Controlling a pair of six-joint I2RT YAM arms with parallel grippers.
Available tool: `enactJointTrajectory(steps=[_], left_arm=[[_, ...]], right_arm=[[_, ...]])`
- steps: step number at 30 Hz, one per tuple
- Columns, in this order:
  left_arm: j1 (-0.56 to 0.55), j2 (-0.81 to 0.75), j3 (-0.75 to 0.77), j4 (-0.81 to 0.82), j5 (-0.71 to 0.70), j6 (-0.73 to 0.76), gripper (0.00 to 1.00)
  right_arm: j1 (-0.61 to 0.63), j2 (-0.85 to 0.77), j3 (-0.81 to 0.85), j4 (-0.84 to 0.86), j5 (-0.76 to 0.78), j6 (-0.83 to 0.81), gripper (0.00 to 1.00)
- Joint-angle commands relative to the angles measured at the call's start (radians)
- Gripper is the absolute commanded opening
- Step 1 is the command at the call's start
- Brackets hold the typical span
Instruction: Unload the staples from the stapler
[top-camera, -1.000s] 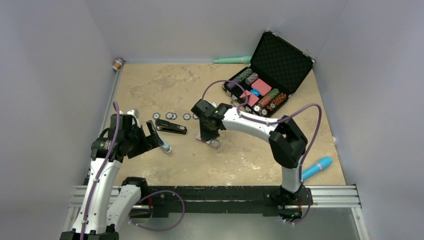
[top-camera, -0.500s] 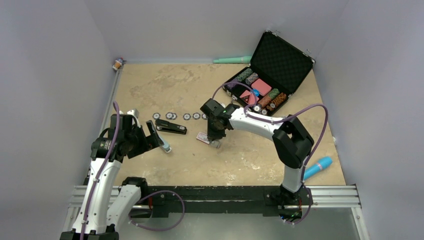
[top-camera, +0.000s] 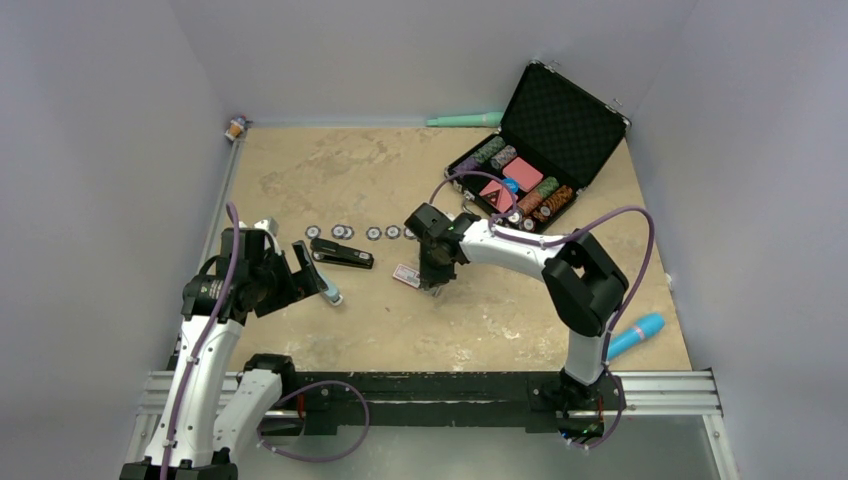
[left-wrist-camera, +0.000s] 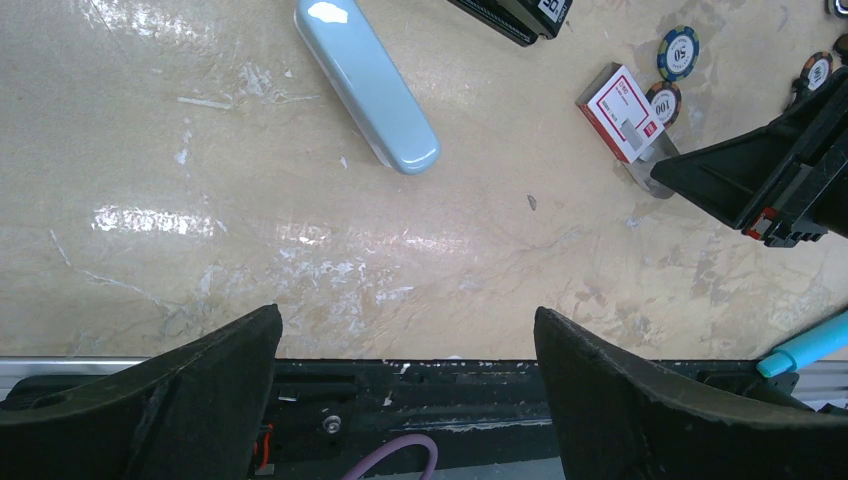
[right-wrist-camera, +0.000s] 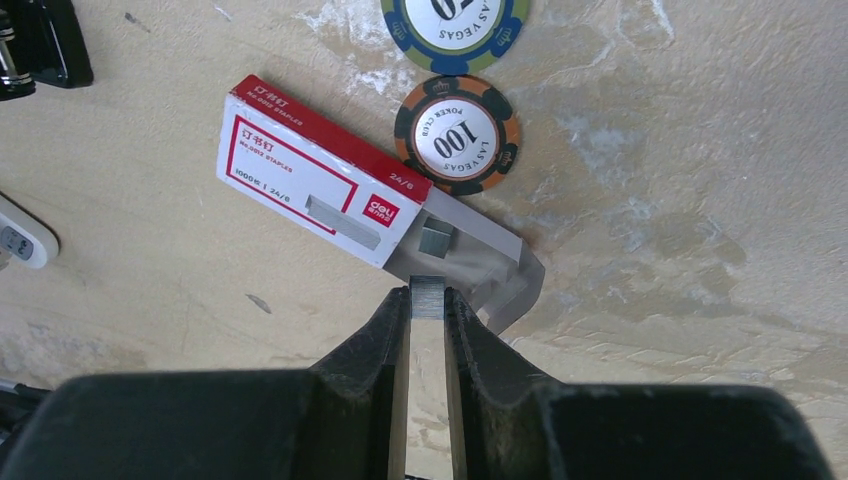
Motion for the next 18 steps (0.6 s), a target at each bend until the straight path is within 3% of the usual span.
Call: enactJointTrajectory(steps=[1, 18], left_arm=[[0.009, -0.001, 0.000, 0.029, 0.001, 0.003, 1.00], [0.009, 0.001, -0.002, 0.029, 0.002, 0.003, 1.00]], right_arm=[[-0.009, -0.024, -0.016, 0.019, 0.028, 0.024, 0.08], [-0.028, -0.011, 0.000, -0.007, 0.082, 0.049, 0.10]])
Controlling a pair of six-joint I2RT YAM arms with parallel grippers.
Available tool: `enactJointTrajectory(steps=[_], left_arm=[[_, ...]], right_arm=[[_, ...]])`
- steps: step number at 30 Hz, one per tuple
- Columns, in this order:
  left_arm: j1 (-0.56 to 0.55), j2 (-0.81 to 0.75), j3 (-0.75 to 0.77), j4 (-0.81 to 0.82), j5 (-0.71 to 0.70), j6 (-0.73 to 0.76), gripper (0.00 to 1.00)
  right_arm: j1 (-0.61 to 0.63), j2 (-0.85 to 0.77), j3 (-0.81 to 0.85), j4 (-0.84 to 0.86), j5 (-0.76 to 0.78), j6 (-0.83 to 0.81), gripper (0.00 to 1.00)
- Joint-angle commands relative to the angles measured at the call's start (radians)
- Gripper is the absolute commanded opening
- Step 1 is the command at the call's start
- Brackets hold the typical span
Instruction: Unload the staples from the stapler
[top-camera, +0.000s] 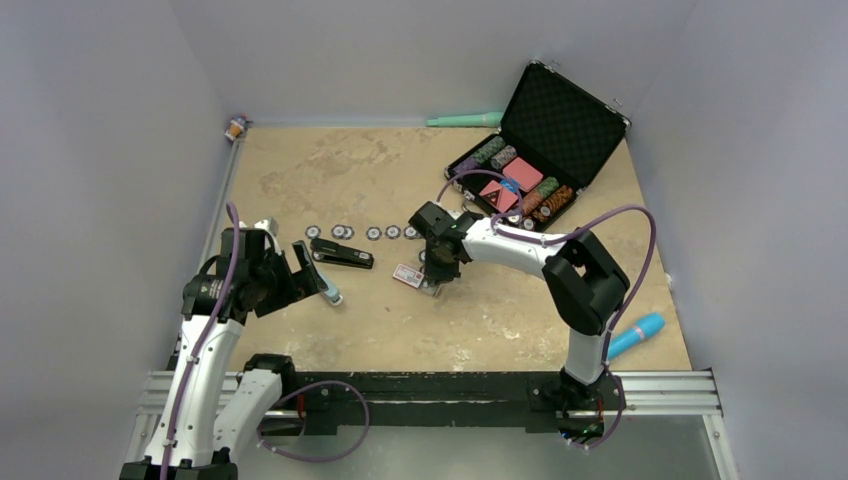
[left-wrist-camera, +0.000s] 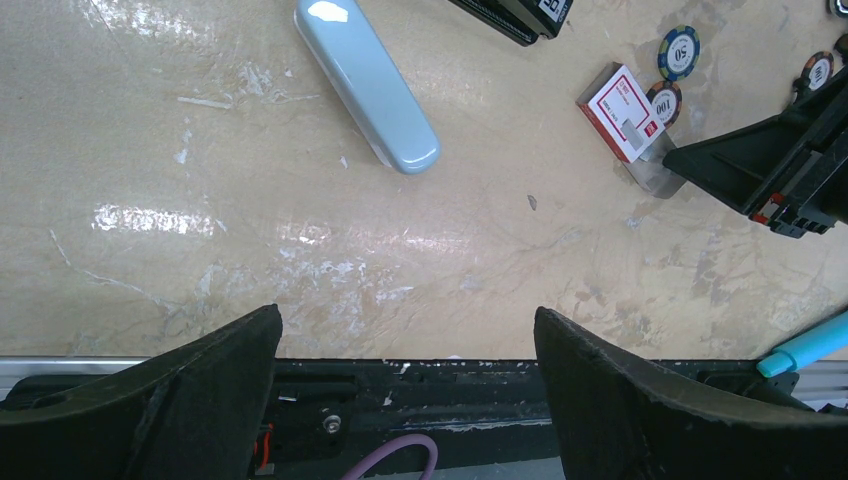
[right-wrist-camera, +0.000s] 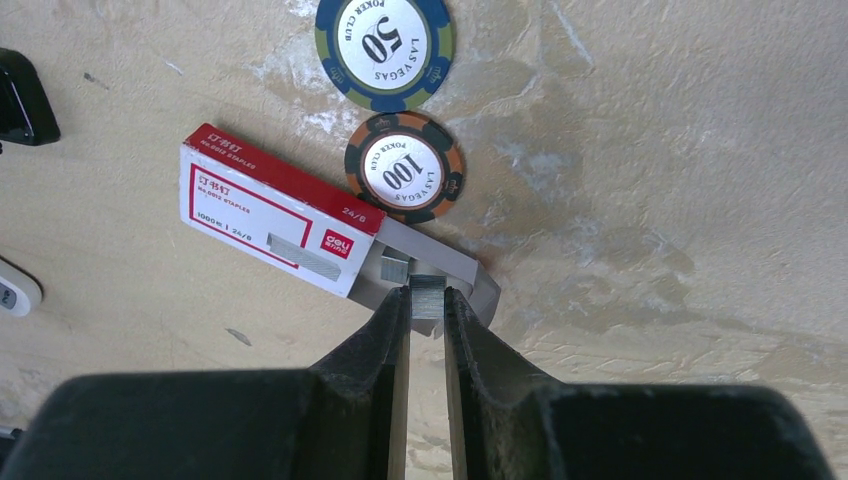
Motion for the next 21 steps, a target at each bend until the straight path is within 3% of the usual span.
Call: enactJointTrajectory(steps=[1, 10, 21], left_arm=[[0.009, -0.001, -0.001, 0.027, 0.001, 0.004, 1.00], [0.009, 0.001, -0.002, 0.028, 0.003, 0.004, 1.00], [0.009, 0.002, -0.002, 0.030, 0.004, 0.003, 1.00]], right_arm=[[-0.005, -0.009, 0.016, -0.011, 0.041, 0.022, 0.10], [-0.006, -0.009, 0.013, 0.005, 0.023, 0.014, 0.14], [-0.005, -0.021, 0.037, 0.002, 0.022, -0.003, 0.31]])
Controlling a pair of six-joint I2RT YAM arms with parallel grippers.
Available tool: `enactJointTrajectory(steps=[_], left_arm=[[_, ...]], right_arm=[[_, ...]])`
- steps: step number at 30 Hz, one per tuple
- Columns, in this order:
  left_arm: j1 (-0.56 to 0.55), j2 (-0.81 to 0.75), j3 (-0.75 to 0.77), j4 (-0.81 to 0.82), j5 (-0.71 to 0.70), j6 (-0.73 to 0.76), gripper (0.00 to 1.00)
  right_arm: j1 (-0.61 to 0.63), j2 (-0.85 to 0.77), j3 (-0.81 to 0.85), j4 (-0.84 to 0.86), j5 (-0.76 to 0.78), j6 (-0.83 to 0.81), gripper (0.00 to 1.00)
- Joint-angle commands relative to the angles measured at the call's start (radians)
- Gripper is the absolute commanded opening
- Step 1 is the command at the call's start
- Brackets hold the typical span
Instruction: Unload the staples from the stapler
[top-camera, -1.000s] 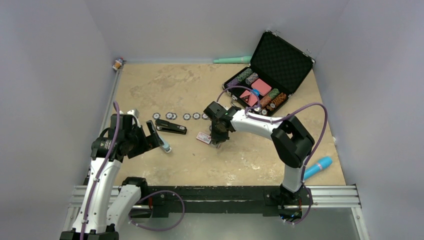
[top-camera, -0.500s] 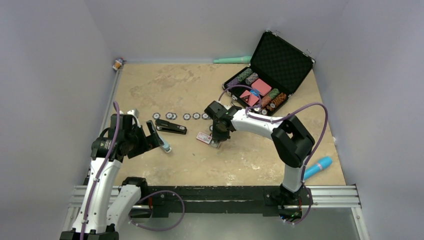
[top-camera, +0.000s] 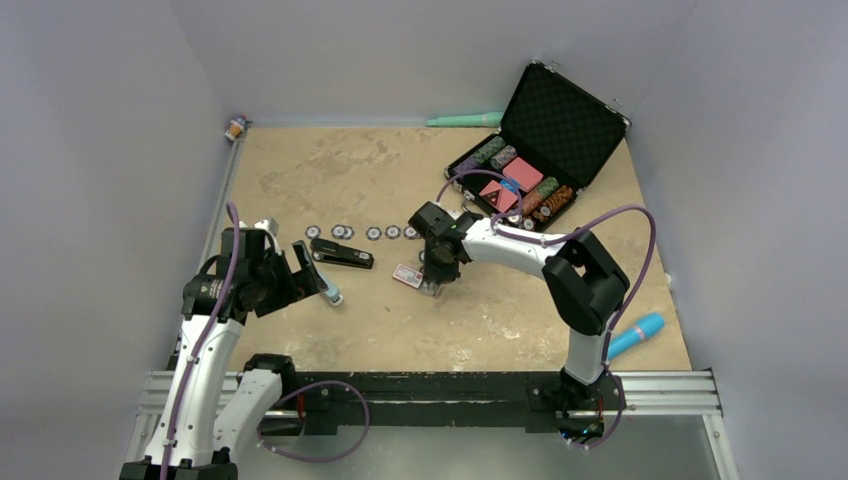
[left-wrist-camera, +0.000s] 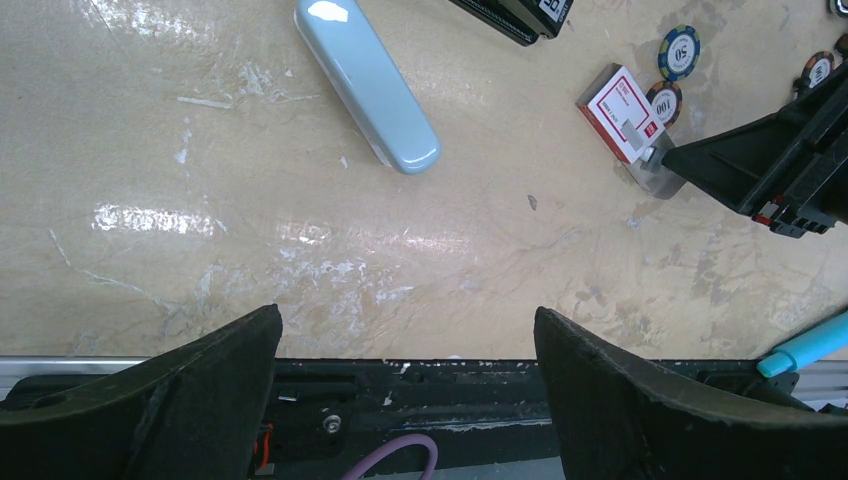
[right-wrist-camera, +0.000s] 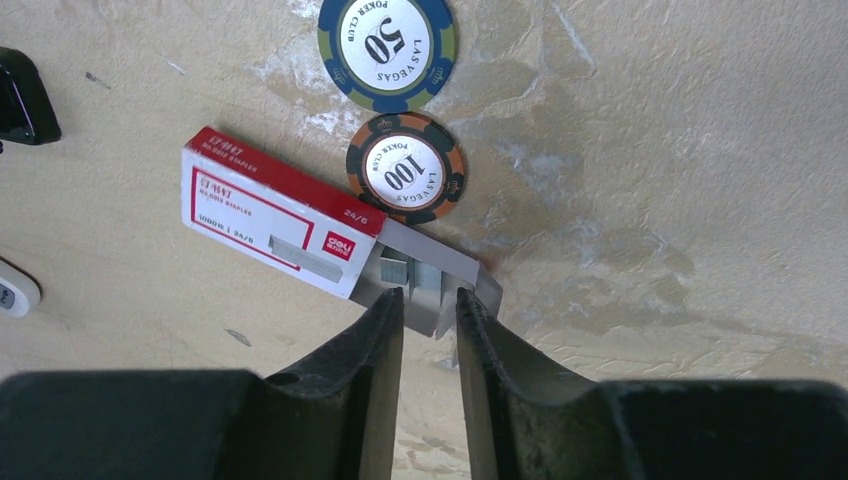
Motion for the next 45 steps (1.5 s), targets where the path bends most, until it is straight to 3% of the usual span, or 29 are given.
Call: enactJointTrajectory(steps=[1, 5, 27, 34, 35, 37, 41, 45], left_arm=[[0.009, 0.001, -0.002, 0.030, 0.004, 0.003, 1.00], [0.009, 0.002, -0.002, 0.030, 0.004, 0.003, 1.00], [0.012, 0.014, 0.015, 0.004, -0.072, -0.014, 1.00], [0.016, 0.048, 0.053, -0.016, -0.106, -0.011, 1.00], [0.016, 0.053, 0.064, -0.027, -0.129, -0.014, 1.00], [0.017, 0.053, 0.079, -0.045, -0.193, -0.035, 1.00], [0.014, 0.071, 0.091, -0.024, -0.244, -0.041, 1.00], [0.016, 0.097, 0.050, 0.039, -0.188, -0.046, 1.00]], right_arm=[[-0.005, -0.023, 0.041, 0.001, 0.013, -0.002, 0.31], [-0.004, -0.029, 0.071, -0.011, 0.024, -0.012, 0.35], [0.038, -0.189, 0.446, -0.096, 0.018, -0.138, 0.29], [0.079, -0.374, 0.393, 0.046, 0.015, -0.198, 0.31], [0.088, -0.418, 0.353, 0.095, 0.011, -0.213, 0.32], [0.090, -0.517, 0.256, 0.204, -0.005, -0.221, 0.47], [0.090, -0.703, 0.070, 0.336, 0.019, -0.174, 0.96], [0.090, -0.796, -0.035, 0.337, 0.094, -0.127, 0.99]])
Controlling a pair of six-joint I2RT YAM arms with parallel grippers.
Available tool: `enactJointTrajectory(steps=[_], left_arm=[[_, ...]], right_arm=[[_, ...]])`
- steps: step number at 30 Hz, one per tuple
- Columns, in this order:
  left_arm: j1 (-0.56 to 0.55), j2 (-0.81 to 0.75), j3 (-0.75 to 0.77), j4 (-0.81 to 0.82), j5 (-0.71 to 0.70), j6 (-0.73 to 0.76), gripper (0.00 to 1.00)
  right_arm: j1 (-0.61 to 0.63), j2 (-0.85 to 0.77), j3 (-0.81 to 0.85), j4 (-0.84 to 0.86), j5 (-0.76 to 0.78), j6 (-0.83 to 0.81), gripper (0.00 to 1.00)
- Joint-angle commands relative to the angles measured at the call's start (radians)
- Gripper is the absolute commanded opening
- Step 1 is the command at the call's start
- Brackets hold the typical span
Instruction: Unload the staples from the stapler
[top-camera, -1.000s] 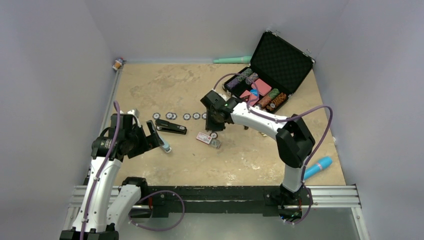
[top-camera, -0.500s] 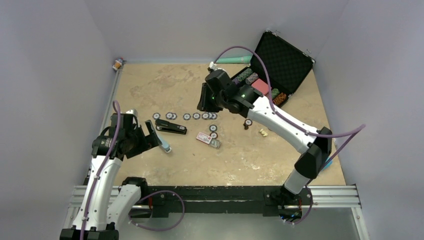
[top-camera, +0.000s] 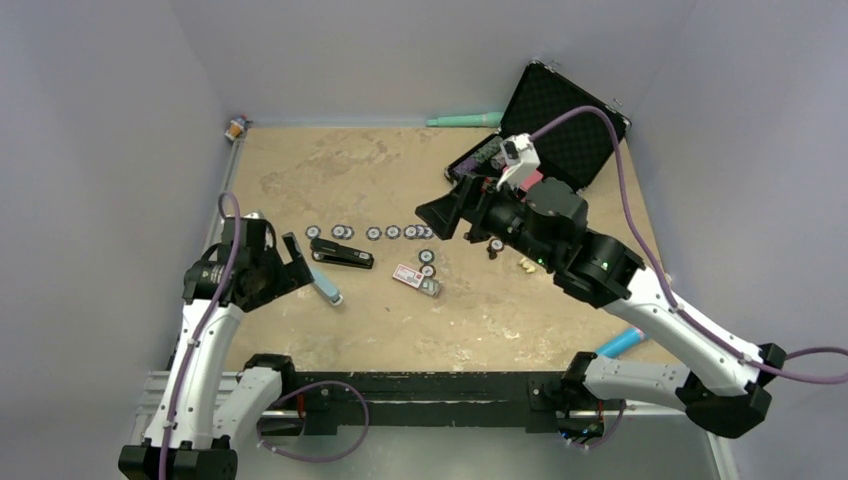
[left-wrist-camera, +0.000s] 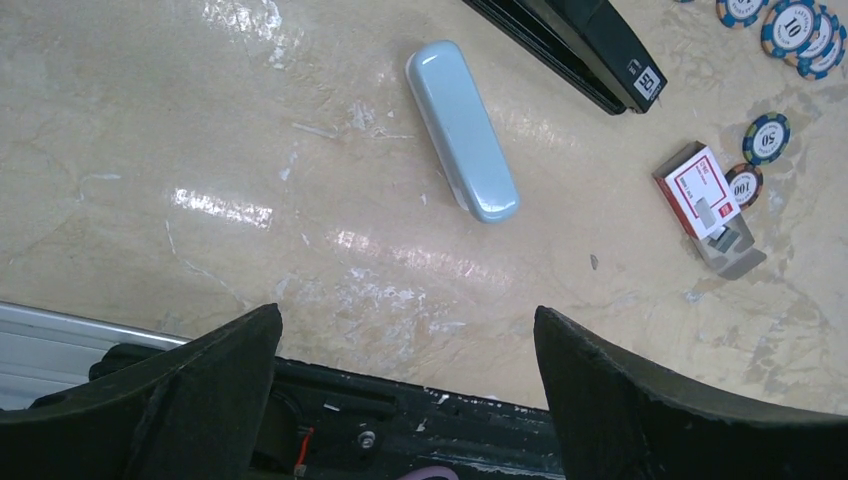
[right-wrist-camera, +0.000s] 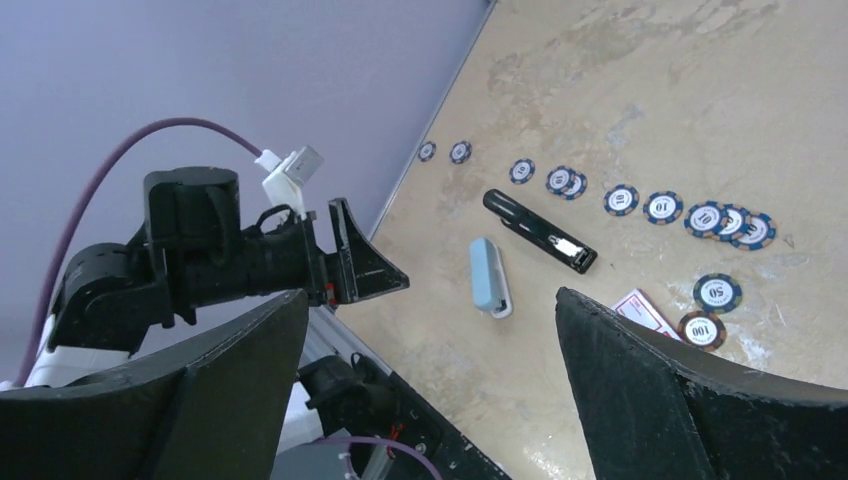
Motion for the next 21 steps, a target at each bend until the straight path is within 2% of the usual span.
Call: enactJointTrajectory(steps=[1, 4, 6, 8, 11, 14, 16, 18, 21], left_arm=[[0.008, 0.021, -0.016, 0.097, 0.026, -0.015, 1.00], [0.008, 0.025, -0.045, 0.173, 0.144, 0.003, 1.00], [0.007, 0.045, -0.064, 0.251, 0.331, 0.025, 1.00], [-0.004, 0.082, -0.066, 0.303, 0.430, 0.030, 1.00], [-0.046, 0.149, -0.037, 0.341, 0.459, 0.063, 0.98], [-0.115, 0.230, 0.008, 0.380, 0.461, 0.089, 0.88], [-0.176, 0.305, 0.055, 0.386, 0.433, 0.108, 0.81], [-0.216, 0.384, 0.097, 0.398, 0.426, 0.119, 0.68], [-0.239, 0.478, 0.136, 0.433, 0.423, 0.125, 0.54]], right_arm=[[-0.002, -0.072, -0.106, 0.093, 0.094, 0.044, 0.99], [-0.002, -0.124, -0.178, 0.101, 0.155, 0.059, 0.99], [-0.003, -0.164, -0.241, 0.112, 0.197, 0.080, 0.99], [-0.003, -0.187, -0.278, 0.084, 0.226, 0.096, 0.99], [-0.005, -0.185, -0.292, 0.029, 0.211, 0.097, 0.99], [-0.005, -0.181, -0.309, -0.008, 0.189, 0.111, 0.97], [-0.007, -0.150, -0.303, -0.092, 0.214, 0.154, 0.93], [-0.011, -0.094, -0.283, -0.189, 0.230, 0.177, 0.84], [-0.013, 0.011, -0.252, -0.299, 0.230, 0.193, 0.71]])
